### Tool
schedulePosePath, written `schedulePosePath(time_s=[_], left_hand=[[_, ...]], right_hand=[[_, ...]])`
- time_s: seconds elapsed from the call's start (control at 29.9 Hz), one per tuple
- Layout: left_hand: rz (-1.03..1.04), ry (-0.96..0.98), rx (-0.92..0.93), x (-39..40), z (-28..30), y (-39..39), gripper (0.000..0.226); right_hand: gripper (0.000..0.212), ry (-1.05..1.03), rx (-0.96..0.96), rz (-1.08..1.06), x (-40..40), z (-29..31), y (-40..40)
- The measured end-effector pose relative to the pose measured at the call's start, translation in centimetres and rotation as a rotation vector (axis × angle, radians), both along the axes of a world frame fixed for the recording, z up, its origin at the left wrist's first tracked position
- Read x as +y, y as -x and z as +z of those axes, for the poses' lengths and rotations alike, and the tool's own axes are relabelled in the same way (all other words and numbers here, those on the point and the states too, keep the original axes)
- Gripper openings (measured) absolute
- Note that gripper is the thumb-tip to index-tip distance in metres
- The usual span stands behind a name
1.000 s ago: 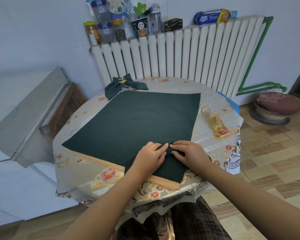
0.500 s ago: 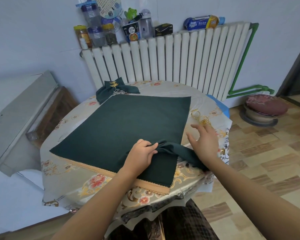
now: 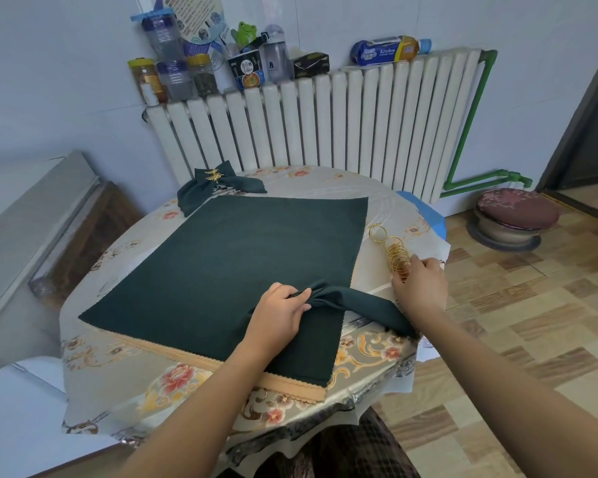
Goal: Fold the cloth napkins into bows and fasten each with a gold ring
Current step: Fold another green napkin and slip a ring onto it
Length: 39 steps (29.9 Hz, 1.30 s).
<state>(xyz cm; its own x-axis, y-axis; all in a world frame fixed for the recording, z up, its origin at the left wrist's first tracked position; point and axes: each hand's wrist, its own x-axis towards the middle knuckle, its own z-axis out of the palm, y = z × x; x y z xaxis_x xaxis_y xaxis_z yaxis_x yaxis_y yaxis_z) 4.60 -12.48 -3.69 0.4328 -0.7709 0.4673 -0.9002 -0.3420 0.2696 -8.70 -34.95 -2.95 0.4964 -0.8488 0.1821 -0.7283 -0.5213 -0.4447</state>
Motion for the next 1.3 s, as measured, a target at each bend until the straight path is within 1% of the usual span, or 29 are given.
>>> schedulePosePath(time_s=[0.13,0.23,0.33,0.4,0.5,0.57,0.67,0.8,1.04,1.2,1.3], left_hand=[[-0.001,0.001,0.000,0.2,0.0,0.2,0.029],[-0.003,0.002,-0.004,0.3,0.2,0.3,0.029],[0.003,0.005,-0.010,0.9,0.2,-0.1,0.029],[0.021,0.015,-0.006,1.6,0.3,-0.5,0.027],[0.061,0.040,0.017,2.5,0.6,-1.1,0.026],[0.092,0.063,0.039,3.1,0.9,-1.4,0.027],[0.138,0.090,0.067,3.9,1.4,-1.8,0.026],[0.188,0.103,0.106,5.1,1.7,-2.1,0.027],[0.224,0.127,0.140,6.4,2.1,-2.1,0.028],[0.215,0.132,0.136,6.6,2.4,-2.1,0.029],[0.202,0.133,0.130,6.6,2.5,-2.1,0.029]], right_hand=[[0.042,0.042,0.071,-0.010,-0.1,-0.2,0.5],[0.041,0.027,0.054,-0.002,0.0,0.1,0.8],[0.045,0.002,-0.066,0.018,0.8,0.8,1.4],[0.046,-0.037,-0.211,0.045,1.5,1.1,2.0],[0.043,-0.191,-0.414,0.145,3.0,1.7,3.0],[0.040,-0.328,-0.482,0.216,4.2,2.3,3.5],[0.037,-0.466,-0.471,0.283,5.4,2.7,3.7],[0.034,-0.528,-0.460,0.325,6.2,2.4,3.5],[0.033,-0.540,-0.413,0.403,7.5,2.6,3.1],[0.038,-0.538,-0.404,0.421,7.9,2.7,2.9],[0.038,-0.546,-0.433,0.426,8.1,2.9,2.8]])
